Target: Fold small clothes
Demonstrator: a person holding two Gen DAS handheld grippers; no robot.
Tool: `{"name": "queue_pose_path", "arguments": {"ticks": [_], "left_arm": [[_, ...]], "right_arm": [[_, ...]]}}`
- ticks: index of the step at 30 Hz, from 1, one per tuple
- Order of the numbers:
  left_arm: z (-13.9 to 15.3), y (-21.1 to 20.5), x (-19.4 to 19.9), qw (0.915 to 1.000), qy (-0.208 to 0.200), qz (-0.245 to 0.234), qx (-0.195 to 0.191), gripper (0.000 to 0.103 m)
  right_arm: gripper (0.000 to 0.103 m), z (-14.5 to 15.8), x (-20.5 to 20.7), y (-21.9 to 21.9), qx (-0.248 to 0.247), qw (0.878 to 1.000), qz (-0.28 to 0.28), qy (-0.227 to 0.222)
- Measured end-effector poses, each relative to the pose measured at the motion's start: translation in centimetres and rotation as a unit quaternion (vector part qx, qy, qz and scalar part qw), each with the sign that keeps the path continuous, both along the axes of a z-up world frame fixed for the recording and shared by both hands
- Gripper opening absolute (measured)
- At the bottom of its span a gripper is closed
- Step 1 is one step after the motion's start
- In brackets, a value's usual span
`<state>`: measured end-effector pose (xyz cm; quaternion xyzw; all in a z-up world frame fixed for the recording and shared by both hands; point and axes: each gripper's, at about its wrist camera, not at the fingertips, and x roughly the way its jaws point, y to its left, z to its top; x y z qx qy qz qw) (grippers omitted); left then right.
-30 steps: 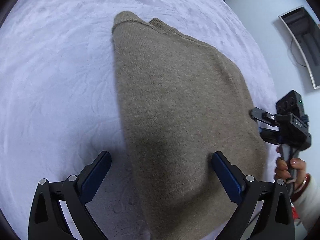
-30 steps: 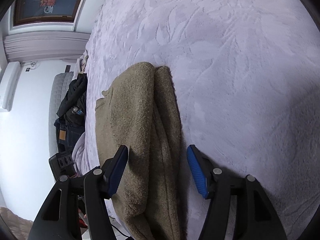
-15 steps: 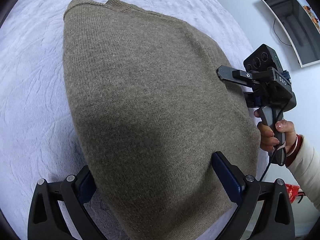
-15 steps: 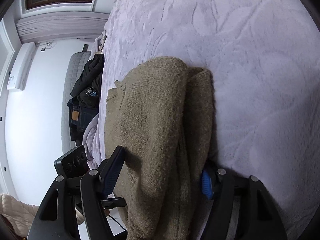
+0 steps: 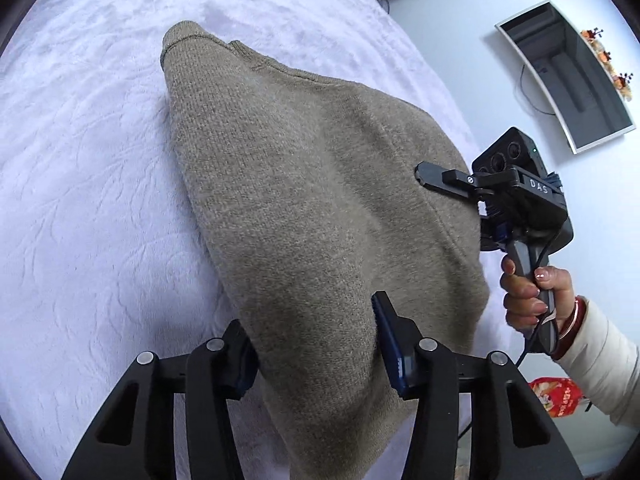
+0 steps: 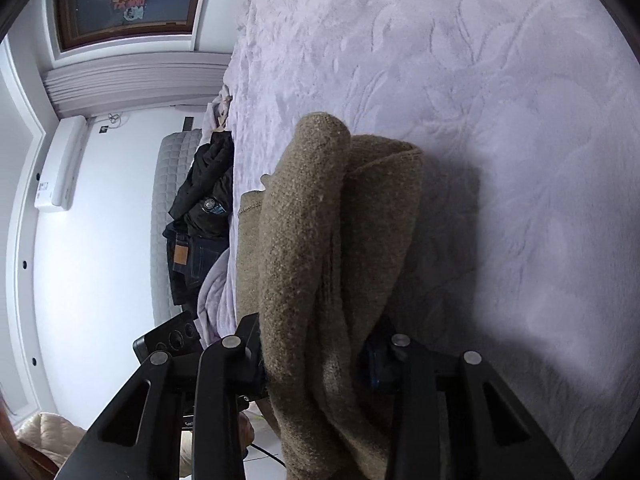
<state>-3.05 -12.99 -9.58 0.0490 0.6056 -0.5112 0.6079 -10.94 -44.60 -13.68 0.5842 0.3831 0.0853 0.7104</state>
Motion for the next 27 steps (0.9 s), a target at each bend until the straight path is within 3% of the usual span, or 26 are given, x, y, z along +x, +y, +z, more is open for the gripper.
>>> {"name": "queue_pose_path", "arguments": {"ticks": [7, 14, 22, 25, 27], "left_arm": [[2.9, 5.5, -0.7, 0.9999, 0.000, -0.001, -0.015, 0.052], [5.1, 11.5, -0.3, 0.9999, -0.011, 0.008, 0.002, 0.052], [3.1, 18.4, -0.9, 0.9958, -0.053, 0.033, 0.067, 0.052], [1.6, 20.1, -0.5, 0.9907, -0.074, 0.054, 0.100, 0.052], [1.8, 21.1, -0.2, 0.9909, -0.066, 0.075, 0.091, 0.052]], "right_arm": [[0.038, 3.3, -0.8, 3.8, 0.002, 1.000, 0.006, -0.013], [0.038, 3.9, -1.7, 9.9, 0.025, 1.000, 0.010, -0.012], [0.038, -0.1, -1.3, 17.1, 0.057, 0.998, 0.026, 0.005], [0.038, -1.9, -0.6, 18.0, 0.026, 0.998, 0.024, 0.043], [0.041, -2.5, -0.5, 17.5, 0.003, 0.998, 0.008, 0.067]]}}
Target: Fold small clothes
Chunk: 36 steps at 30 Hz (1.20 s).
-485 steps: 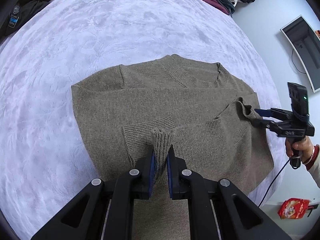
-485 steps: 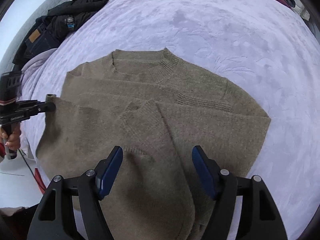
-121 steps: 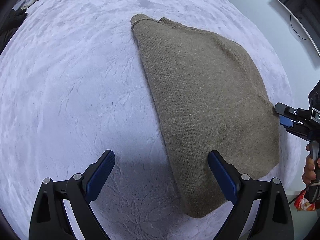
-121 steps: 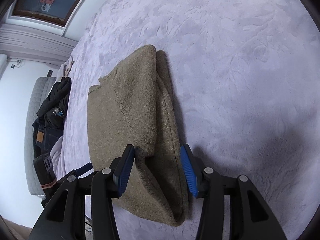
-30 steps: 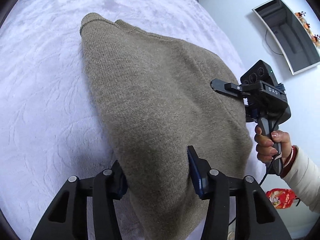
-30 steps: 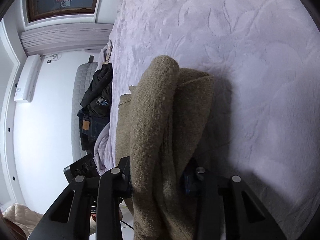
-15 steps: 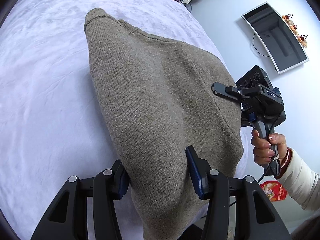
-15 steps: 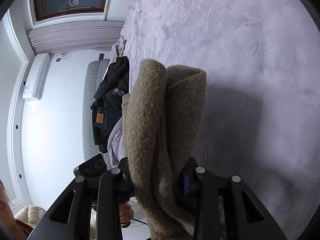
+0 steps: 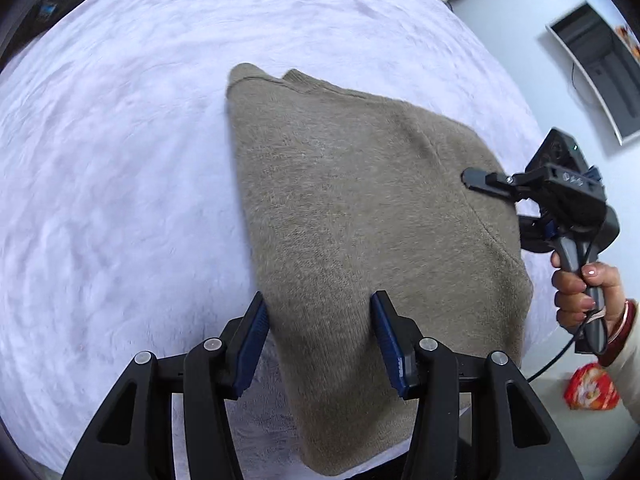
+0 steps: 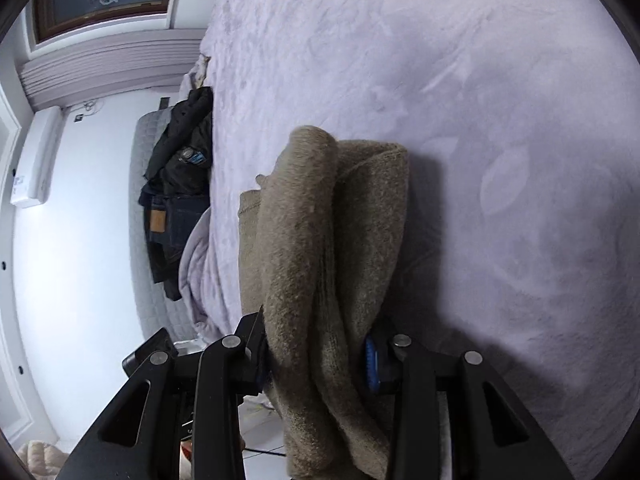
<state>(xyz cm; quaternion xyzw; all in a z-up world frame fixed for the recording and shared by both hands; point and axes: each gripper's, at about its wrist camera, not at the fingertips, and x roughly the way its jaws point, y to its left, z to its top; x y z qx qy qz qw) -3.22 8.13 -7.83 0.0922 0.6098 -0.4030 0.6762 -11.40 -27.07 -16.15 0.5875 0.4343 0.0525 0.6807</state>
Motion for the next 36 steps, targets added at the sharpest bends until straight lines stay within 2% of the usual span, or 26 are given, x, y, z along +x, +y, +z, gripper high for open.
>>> {"name": "queue_pose_path", "arguments": {"ticks": [2, 4, 5, 6, 8, 9, 10, 11, 13, 15, 16, 17, 18, 20, 22, 24, 26, 27, 29, 31, 36], "left_arm": [[0.7, 0.8, 0.1, 0.9999, -0.011, 0.011, 0.003, 0.052], [1.5, 2.3, 0.1, 0.9988, -0.042, 0.021, 0.017, 0.058], [2.0, 2.3, 0.0, 0.9976, -0.059, 0.026, 0.027, 0.067], [2.5, 2.0, -0.2, 0.9962, -0.075, 0.031, 0.033, 0.071], [3.2, 2.6, -0.4, 0.9944, -0.094, 0.034, 0.034, 0.071], [3.4, 3.1, -0.7, 0.9938, -0.099, 0.034, 0.036, 0.074], [3.7, 3.6, -0.8, 0.9931, -0.105, 0.037, 0.037, 0.082], [3.9, 4.2, -0.7, 0.9925, -0.109, 0.039, 0.039, 0.103], [4.8, 5.1, -1.6, 0.9912, -0.119, 0.041, 0.041, 0.103], [4.7, 2.6, -2.9, 0.9907, -0.121, 0.043, 0.044, 0.103], [4.8, 2.6, -2.8, 0.9907, -0.121, 0.042, 0.046, 0.103], [4.9, 2.6, -2.9, 0.9909, -0.119, 0.041, 0.047, 0.103], [4.6, 1.8, -2.8, 0.9909, -0.119, 0.041, 0.046, 0.103], [4.7, 1.2, -2.9, 0.9912, -0.120, 0.038, 0.042, 0.103], [4.6, 1.2, -3.0, 0.9922, -0.113, 0.037, 0.037, 0.103], [4.1, 1.5, -3.0, 0.9935, -0.099, 0.040, 0.038, 0.103], [3.6, 1.7, -3.2, 0.9936, -0.091, 0.044, 0.051, 0.103], [3.4, 1.7, -3.4, 0.9929, -0.092, 0.044, 0.061, 0.103], [3.3, 1.8, -3.6, 0.9921, -0.095, 0.041, 0.071, 0.103], [3.4, 1.8, -3.9, 0.9914, -0.098, 0.039, 0.078, 0.103], [3.7, 1.6, -4.5, 0.9867, -0.113, 0.037, 0.110, 0.103]], "right_arm": [[0.051, 0.2, 0.0, -0.3, -0.021, 1.000, -0.001, 0.022], [0.061, 1.5, -0.5, -0.5, -0.073, 0.996, 0.004, 0.045], [0.063, 2.2, -0.8, -0.7, -0.089, 0.995, 0.005, 0.050], [0.063, 3.1, -1.3, -0.7, -0.106, 0.993, 0.003, 0.055], [0.062, 4.9, -2.5, -0.8, -0.128, 0.990, -0.003, 0.057], [0.062, 5.8, -3.1, -0.6, -0.136, 0.989, -0.005, 0.055], [0.063, 6.7, -3.7, -0.2, -0.138, 0.989, -0.005, 0.051], [0.062, 7.3, -4.4, 0.3, -0.136, 0.990, -0.004, 0.044], [0.062, 7.7, -5.5, 1.7, -0.112, 0.993, 0.007, 0.033], [0.062, 6.6, -5.8, 3.6, -0.082, 0.995, 0.020, 0.045], [0.050, 5.8, -5.9, 4.4, -0.072, 0.996, 0.025, 0.052], [0.022, 5.2, -5.9, 5.1, -0.071, 0.995, 0.029, 0.056], [0.011, 5.0, -5.9, 5.6, -0.080, 0.994, 0.030, 0.061], [0.010, 5.8, -6.1, 6.0, -0.103, 0.993, 0.025, 0.052], [0.009, 6.7, -6.8, 6.2, -0.148, 0.987, 0.022, 0.056], [0.009, 6.2, -7.5, 6.3, -0.193, 0.977, 0.027, 0.088], [0.009, 4.8, -8.1, 6.6, -0.218, 0.968, 0.036, 0.122], [0.009, 3.8, -8.8, 6.8, -0.218, 0.965, 0.038, 0.139], [0.009, 3.1, -9.7, 6.9, -0.200, 0.969, 0.021, 0.143], [0.009, 3.4, -10.3, 7.0, -0.195, 0.970, 0.007, 0.143], [0.009, 3.8, -9.7, 8.0, -0.212, 0.963, 0.020, 0.163]]}}
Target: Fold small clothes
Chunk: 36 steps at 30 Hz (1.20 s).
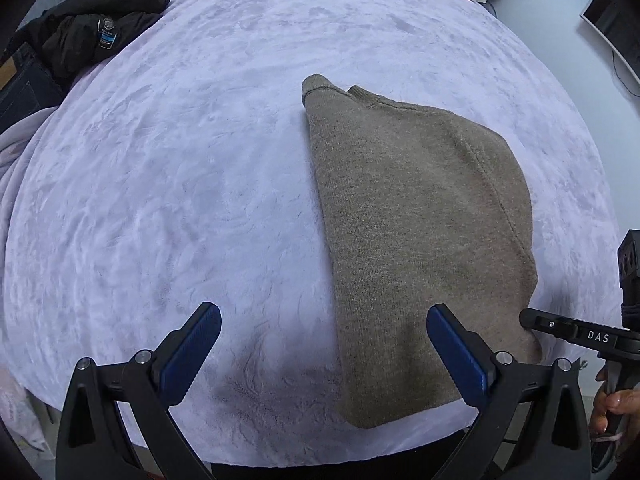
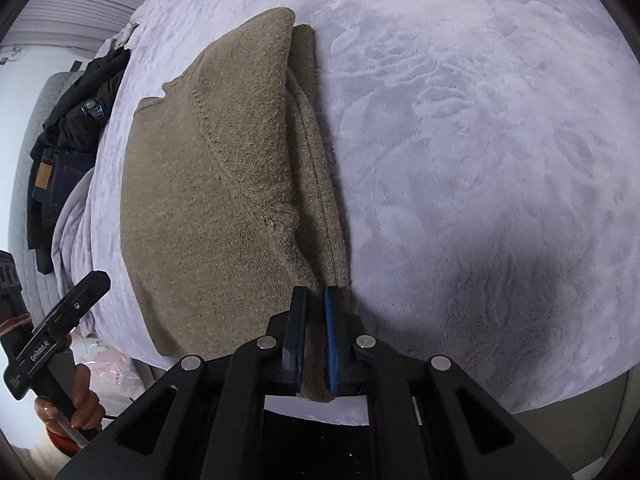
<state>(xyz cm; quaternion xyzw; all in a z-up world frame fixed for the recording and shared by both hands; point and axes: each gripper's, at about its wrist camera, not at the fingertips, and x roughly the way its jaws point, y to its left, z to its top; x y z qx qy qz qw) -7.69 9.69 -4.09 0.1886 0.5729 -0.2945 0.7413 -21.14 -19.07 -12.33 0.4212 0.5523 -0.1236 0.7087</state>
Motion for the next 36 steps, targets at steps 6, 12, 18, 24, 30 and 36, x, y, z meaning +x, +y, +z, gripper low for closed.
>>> {"name": "queue_pose_path", "arguments": {"ticks": [6, 12, 18, 24, 30, 36], "left_arm": [[1.3, 0.3, -0.4, 0.9998, -0.008, 0.003, 0.017, 0.103], [2.6, 0.8, -1.1, 0.9996, -0.004, 0.004, 0.028, 0.103], [3.8, 1.0, -1.7, 0.9994, 0.001, 0.004, 0.035, 0.103], [4.5, 1.1, -1.9, 0.9988, 0.003, 0.011, 0.047, 0.103], [4.9, 0.8, -2.0, 0.9984, 0.015, 0.008, 0.053, 0.103], [5.7, 0.2, -2.1, 0.9984, 0.007, 0.004, 0.056, 0.103]], "right_arm": [[0.012, 0.9, -0.2, 0.6, -0.013, 1.000, -0.005, 0.026], [0.028, 3.4, -1.0, 1.4, -0.031, 0.998, -0.013, 0.044], [0.071, 7.0, -0.1, 2.9, -0.068, 0.997, -0.004, 0.029], [0.085, 10.1, 1.6, 4.2, -0.106, 0.994, -0.005, 0.000], [0.102, 11.7, 3.1, 5.3, -0.160, 0.987, 0.016, 0.016], [0.103, 12.6, 4.2, 6.3, -0.190, 0.980, 0.036, 0.041]]}}
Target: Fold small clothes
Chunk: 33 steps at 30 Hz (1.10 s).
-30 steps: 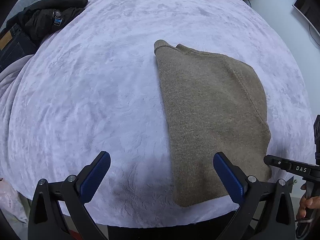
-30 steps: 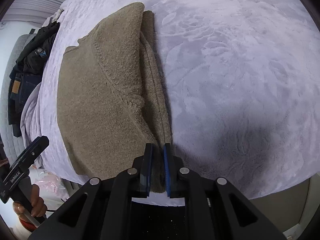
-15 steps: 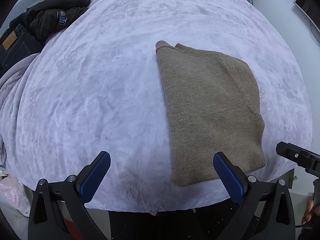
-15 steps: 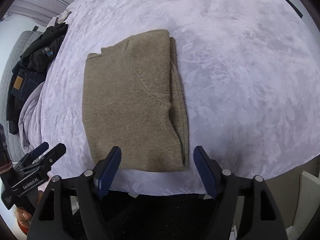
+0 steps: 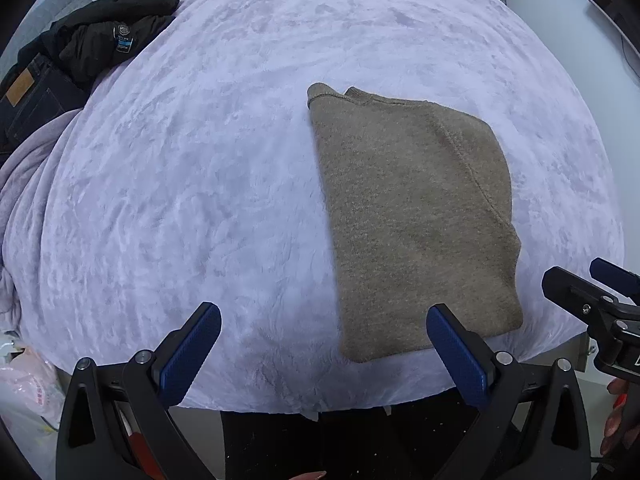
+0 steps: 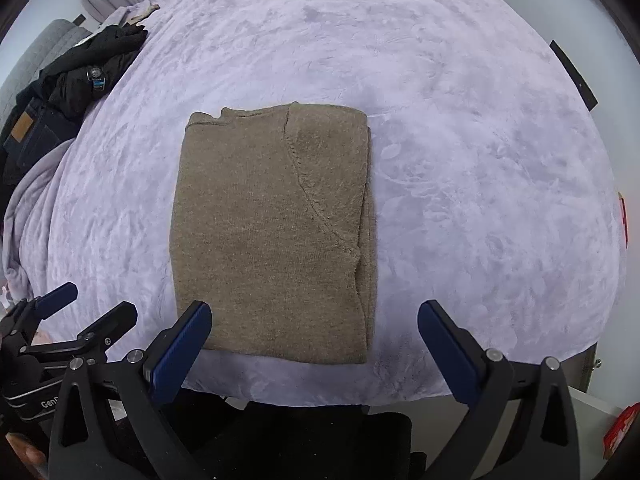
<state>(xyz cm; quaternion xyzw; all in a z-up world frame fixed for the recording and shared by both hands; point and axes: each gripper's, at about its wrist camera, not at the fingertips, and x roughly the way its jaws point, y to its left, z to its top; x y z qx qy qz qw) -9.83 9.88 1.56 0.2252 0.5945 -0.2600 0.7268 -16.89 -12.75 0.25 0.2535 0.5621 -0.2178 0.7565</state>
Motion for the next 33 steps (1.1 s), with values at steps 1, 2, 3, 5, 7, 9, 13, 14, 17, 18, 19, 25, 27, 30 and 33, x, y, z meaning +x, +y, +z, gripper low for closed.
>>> {"name": "queue_pose_path", "arguments": {"ticks": [1, 2, 3, 5, 7, 9, 13, 14, 17, 18, 19, 25, 27, 30, 33], "left_arm": [[0.1, 0.0, 0.0, 1.0000, -0.001, 0.000, 0.000, 0.103], [0.2, -0.1, 0.1, 1.0000, -0.002, 0.001, 0.001, 0.103], [0.3, -0.1, 0.2, 1.0000, -0.003, 0.001, 0.002, 0.103], [0.5, -0.2, 0.3, 1.0000, -0.003, 0.004, 0.003, 0.103], [0.7, -0.2, 0.5, 1.0000, -0.003, 0.007, 0.002, 0.103], [0.7, -0.2, 0.7, 0.9999, -0.004, 0.010, 0.003, 0.103], [0.7, -0.1, 0.8, 0.9998, -0.006, 0.019, 0.005, 0.103], [0.7, 0.0, 0.9, 0.9998, -0.005, 0.021, 0.004, 0.103], [0.6, 0.0, 1.0, 0.9997, -0.005, 0.025, 0.004, 0.103], [0.6, 0.0, 1.1, 0.9996, -0.004, 0.026, 0.005, 0.103], [0.6, 0.0, 1.1, 0.9996, -0.004, 0.027, 0.006, 0.103], [0.5, 0.0, 1.2, 0.9996, -0.002, 0.028, 0.006, 0.103], [0.5, 0.0, 1.2, 0.9996, -0.002, 0.027, 0.007, 0.103], [0.5, 0.0, 1.1, 0.9995, -0.005, 0.029, 0.009, 0.103], [0.4, 0.0, 1.1, 0.9995, -0.003, 0.031, 0.008, 0.103]], "right_arm": [[0.103, 0.0, 0.1, -0.1, 0.008, 1.000, -0.004, 0.001], [0.103, -0.1, 0.2, -0.2, 0.011, 1.000, -0.008, 0.003], [0.103, -0.2, 0.3, -0.3, 0.012, 1.000, -0.012, 0.007], [0.103, -0.2, 0.3, -0.3, 0.011, 1.000, -0.016, 0.010], [0.102, -0.1, 0.4, -0.4, 0.007, 1.000, -0.016, 0.013], [0.103, 0.0, 0.6, -0.5, 0.003, 1.000, -0.017, 0.016], [0.103, 0.1, 0.8, -0.7, -0.002, 1.000, -0.019, 0.022], [0.103, 0.1, 0.9, -0.7, -0.002, 1.000, -0.020, 0.024], [0.103, 0.0, 1.0, -0.7, -0.002, 0.999, -0.019, 0.026], [0.102, 0.0, 1.0, -0.7, -0.002, 0.999, -0.018, 0.028], [0.103, 0.0, 1.1, -0.6, -0.002, 0.999, -0.017, 0.030], [0.103, -0.2, 1.4, -0.4, -0.004, 0.999, -0.013, 0.038], [0.103, -0.2, 1.5, -0.4, -0.004, 0.999, -0.012, 0.040], [0.103, -0.2, 1.6, -0.3, -0.005, 0.999, -0.013, 0.039], [0.102, -0.1, 1.7, -0.2, -0.008, 0.999, -0.013, 0.039]]}}
